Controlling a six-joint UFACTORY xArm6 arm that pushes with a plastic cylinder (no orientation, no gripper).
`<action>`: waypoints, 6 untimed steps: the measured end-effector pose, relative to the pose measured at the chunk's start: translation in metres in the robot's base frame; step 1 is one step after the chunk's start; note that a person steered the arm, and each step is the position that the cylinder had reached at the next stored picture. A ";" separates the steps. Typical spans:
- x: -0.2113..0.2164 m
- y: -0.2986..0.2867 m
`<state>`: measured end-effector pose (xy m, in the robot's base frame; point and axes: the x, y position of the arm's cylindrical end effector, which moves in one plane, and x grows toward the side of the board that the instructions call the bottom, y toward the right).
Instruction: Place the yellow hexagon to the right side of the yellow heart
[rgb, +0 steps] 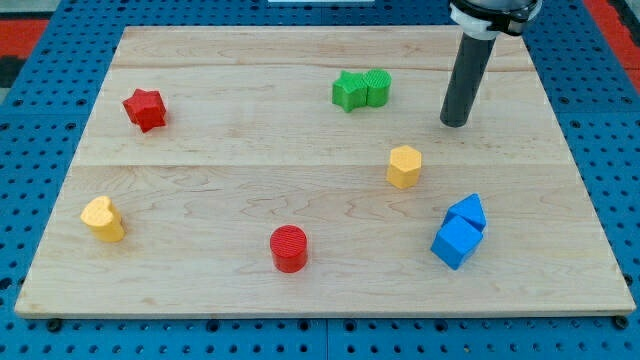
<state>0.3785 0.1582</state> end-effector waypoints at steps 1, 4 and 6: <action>0.000 -0.008; 0.062 -0.008; 0.073 -0.076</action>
<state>0.4514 0.0820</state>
